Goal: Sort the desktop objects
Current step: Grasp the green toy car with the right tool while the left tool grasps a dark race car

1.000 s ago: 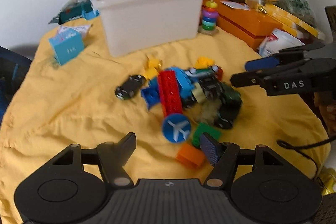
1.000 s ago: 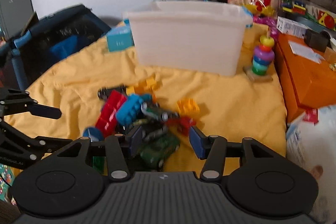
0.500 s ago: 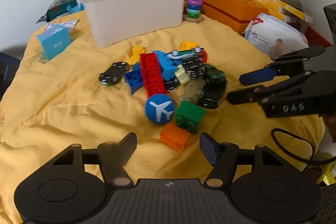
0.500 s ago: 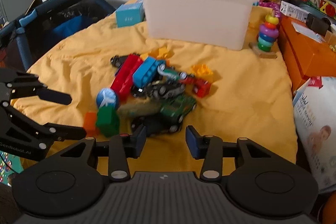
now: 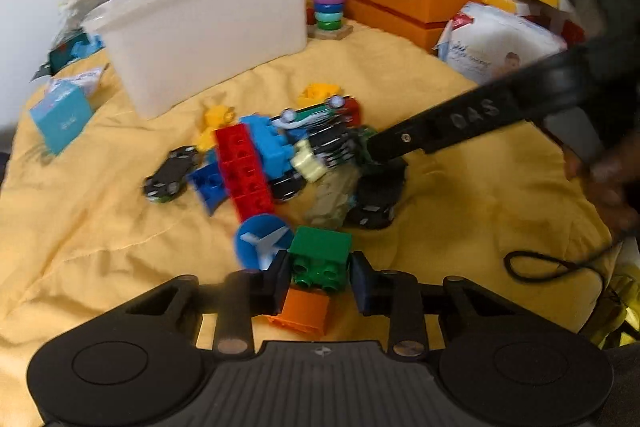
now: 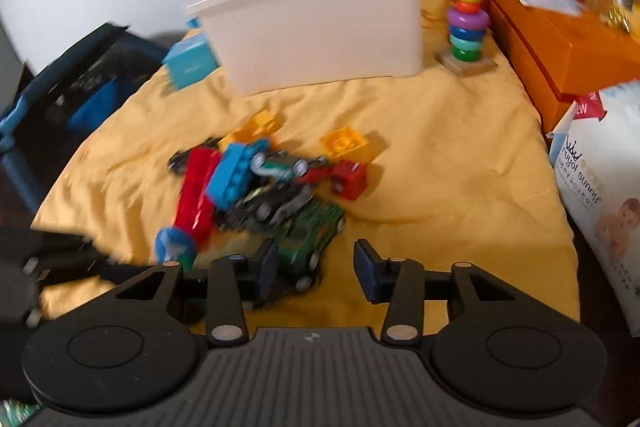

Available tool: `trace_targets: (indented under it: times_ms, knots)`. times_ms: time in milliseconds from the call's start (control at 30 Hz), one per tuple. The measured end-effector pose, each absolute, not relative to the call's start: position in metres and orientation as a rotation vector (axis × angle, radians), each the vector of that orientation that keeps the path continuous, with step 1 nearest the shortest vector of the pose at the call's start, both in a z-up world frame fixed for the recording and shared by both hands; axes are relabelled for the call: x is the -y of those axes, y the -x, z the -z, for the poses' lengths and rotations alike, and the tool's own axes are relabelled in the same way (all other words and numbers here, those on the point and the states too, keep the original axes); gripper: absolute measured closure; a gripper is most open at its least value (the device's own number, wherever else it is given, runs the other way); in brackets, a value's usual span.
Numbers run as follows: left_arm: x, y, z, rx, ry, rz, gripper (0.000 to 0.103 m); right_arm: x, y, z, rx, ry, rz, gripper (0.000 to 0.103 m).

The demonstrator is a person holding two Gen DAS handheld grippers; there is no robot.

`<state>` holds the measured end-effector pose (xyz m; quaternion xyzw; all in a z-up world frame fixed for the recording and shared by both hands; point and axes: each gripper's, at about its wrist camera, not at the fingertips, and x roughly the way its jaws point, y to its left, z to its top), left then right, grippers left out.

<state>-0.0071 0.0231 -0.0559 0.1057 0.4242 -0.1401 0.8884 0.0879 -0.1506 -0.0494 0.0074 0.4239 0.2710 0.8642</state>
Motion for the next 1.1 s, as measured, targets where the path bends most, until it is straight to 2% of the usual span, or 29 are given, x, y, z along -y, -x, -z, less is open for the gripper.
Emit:
trace_targets:
  times_ms: [133,200,233,267,333,467,567,667,733,767,867,967,1100]
  knots:
    - [-0.032,0.012,0.051,-0.898,-0.298,0.238,0.067,0.138,-0.103,0.061,-0.959,-0.012,-0.619,0.056]
    - [-0.036,0.01,0.049,-0.904,-0.302,0.23,0.067,0.131,-0.099,0.062,-0.931,0.059,-0.634,0.06]
    - [-0.037,0.009,0.047,-0.9,-0.295,0.215,0.067,0.13,-0.096,0.062,-0.907,0.079,-0.645,0.075]
    - [-0.036,0.009,0.044,-0.885,-0.292,0.206,0.067,0.131,-0.095,0.061,-0.903,0.088,-0.646,0.082]
    - [-0.027,0.012,0.035,-0.831,-0.302,0.219,0.063,0.137,-0.094,0.059,-0.899,0.075,-0.632,0.086]
    - [0.005,0.015,0.027,-0.729,-0.376,0.335,0.06,0.165,-0.098,0.057,-0.94,-0.021,-0.626,0.09]
    - [0.037,0.007,0.042,-0.699,-0.492,0.435,0.06,0.185,-0.102,0.056,-0.978,-0.08,-0.64,0.09]
    - [0.065,-0.007,0.063,-0.715,-0.616,0.493,0.06,0.197,-0.104,0.056,-1.008,-0.104,-0.653,0.09]
    - [0.074,-0.019,0.079,-0.745,-0.688,0.472,0.064,0.203,-0.106,0.056,-1.023,-0.108,-0.669,0.09]
    - [0.073,-0.023,0.079,-0.734,-0.666,0.462,0.064,0.204,-0.108,0.057,-1.031,-0.106,-0.68,0.09]
    - [0.064,-0.036,0.073,-0.815,-0.521,0.417,0.081,0.2,-0.113,0.06,-1.046,-0.043,-0.729,0.09]
    - [0.049,-0.03,0.063,-0.866,-0.353,0.36,0.083,0.193,-0.116,0.057,-1.039,0.041,-0.781,0.09]
    - [0.013,-0.007,0.054,-0.928,0.116,0.26,0.083,0.191,-0.116,0.05,-1.013,0.087,-0.839,0.091]
